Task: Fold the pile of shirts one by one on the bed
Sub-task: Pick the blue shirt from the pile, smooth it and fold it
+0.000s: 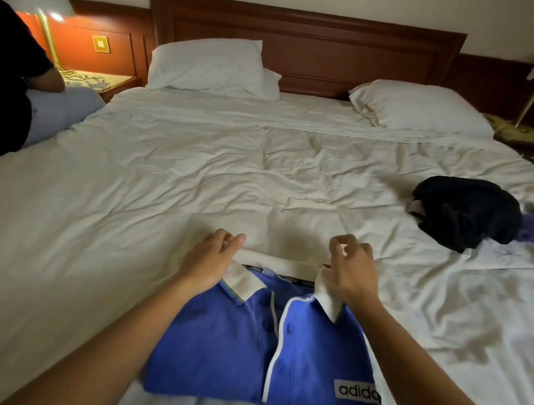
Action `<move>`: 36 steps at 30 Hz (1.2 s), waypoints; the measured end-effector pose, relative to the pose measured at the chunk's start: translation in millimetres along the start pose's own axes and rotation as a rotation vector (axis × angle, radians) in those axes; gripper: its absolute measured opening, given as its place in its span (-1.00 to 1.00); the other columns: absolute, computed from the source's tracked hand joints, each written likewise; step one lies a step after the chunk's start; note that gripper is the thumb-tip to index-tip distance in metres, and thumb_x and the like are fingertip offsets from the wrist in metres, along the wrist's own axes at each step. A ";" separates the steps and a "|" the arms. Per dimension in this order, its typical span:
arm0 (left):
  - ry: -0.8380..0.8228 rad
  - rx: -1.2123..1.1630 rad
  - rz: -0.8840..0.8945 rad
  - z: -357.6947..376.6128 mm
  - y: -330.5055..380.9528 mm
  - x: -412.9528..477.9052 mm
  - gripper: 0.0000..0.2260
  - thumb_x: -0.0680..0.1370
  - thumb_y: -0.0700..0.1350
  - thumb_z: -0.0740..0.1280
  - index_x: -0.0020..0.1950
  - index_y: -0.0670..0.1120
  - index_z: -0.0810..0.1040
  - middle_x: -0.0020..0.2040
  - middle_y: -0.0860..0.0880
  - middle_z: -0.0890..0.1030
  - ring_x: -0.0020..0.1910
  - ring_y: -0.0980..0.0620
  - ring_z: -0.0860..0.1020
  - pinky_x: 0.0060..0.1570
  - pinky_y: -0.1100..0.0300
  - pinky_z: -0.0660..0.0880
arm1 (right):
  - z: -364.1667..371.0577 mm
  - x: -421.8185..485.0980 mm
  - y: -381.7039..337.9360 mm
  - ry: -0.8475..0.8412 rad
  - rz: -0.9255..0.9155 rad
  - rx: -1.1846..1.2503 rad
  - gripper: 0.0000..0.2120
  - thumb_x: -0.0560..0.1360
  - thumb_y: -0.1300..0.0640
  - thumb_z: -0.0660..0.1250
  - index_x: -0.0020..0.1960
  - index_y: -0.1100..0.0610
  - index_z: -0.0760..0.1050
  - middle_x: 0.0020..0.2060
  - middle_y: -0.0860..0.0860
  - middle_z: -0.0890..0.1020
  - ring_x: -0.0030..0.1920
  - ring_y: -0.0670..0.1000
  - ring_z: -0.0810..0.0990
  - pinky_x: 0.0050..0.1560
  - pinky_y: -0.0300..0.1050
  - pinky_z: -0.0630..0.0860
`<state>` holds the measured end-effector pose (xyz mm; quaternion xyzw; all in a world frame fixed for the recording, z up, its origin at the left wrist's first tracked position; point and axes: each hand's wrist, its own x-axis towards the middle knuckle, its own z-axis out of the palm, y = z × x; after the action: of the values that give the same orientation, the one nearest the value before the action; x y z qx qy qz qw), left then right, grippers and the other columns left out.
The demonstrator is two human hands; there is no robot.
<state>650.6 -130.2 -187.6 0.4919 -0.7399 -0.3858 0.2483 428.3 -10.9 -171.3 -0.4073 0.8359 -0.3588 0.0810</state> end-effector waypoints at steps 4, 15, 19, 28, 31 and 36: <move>-0.146 0.191 0.112 -9.0 -12.4 -16.1 -0.54 0.65 0.26 0.07 0.54 0.21 0.24 0.53 0.09 0.27 0.52 0.03 0.25 0.51 -0.01 0.15 | -6.2 -55.6 13.1 -0.162 -0.200 -0.151 -0.51 0.64 -0.23 -0.06 0.53 -0.19 0.21 0.60 -0.09 0.04 0.59 0.03 -0.12 0.51 0.12 -0.06; -0.208 0.210 0.252 -6.1 -14.6 -41.5 -0.86 0.69 0.02 0.13 0.01 0.25 0.39 0.54 0.02 0.17 0.59 0.12 -0.04 0.53 -0.02 -0.01 | 9.8 -58.2 -5.9 -0.337 -0.602 -0.282 -0.52 0.55 -0.34 -0.19 0.01 -0.11 0.40 0.11 -0.16 0.27 0.20 -0.09 0.21 0.29 -0.05 0.00; -0.145 0.141 0.272 -8.6 -8.5 -39.6 -0.90 0.68 -0.06 0.18 0.01 0.11 0.44 0.36 0.06 0.27 0.47 0.09 0.21 0.48 0.05 0.15 | 21.2 -47.9 -13.2 -0.220 -0.582 -0.080 -0.54 0.57 -0.38 -0.19 -0.06 -0.14 0.36 0.02 -0.18 0.30 0.06 -0.09 0.27 0.09 -0.13 0.04; -0.319 0.345 0.129 0.8 -17.5 -33.6 -0.57 0.67 0.22 0.01 0.56 0.27 0.10 0.64 0.08 0.01 0.60 0.05 0.06 0.56 0.00 -0.04 | 30.1 -51.9 8.2 -0.366 -0.517 -0.139 -0.63 0.60 -0.33 -0.05 0.27 -0.21 0.33 0.15 -0.27 0.35 0.26 -0.19 0.29 0.24 -0.19 0.02; -0.265 0.212 0.058 -4.9 -21.3 -31.1 -0.52 0.65 0.26 0.05 0.57 0.27 0.10 0.61 0.09 0.17 0.57 0.02 0.16 0.53 0.02 0.08 | 18.1 -46.0 12.2 -0.206 -0.433 -0.027 -0.64 0.62 -0.28 -0.03 0.38 -0.26 0.24 0.31 -0.23 0.38 0.36 -0.14 0.32 0.34 -0.11 0.10; -0.143 0.485 0.019 -6.3 -13.0 -20.6 -0.48 0.63 0.31 0.03 0.47 0.06 0.37 0.46 -0.02 0.41 0.43 -0.11 0.33 0.43 -0.07 0.25 | 14.2 -24.8 20.0 -0.309 -0.169 -0.423 -0.64 0.64 -0.15 0.03 0.37 -0.13 0.38 0.38 0.00 0.42 0.40 0.13 0.34 0.34 0.14 0.22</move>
<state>670.4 -116.2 -194.3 0.5019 -0.8310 -0.2284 0.0737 438.2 8.0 -198.8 -0.5336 0.8329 -0.1154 0.0907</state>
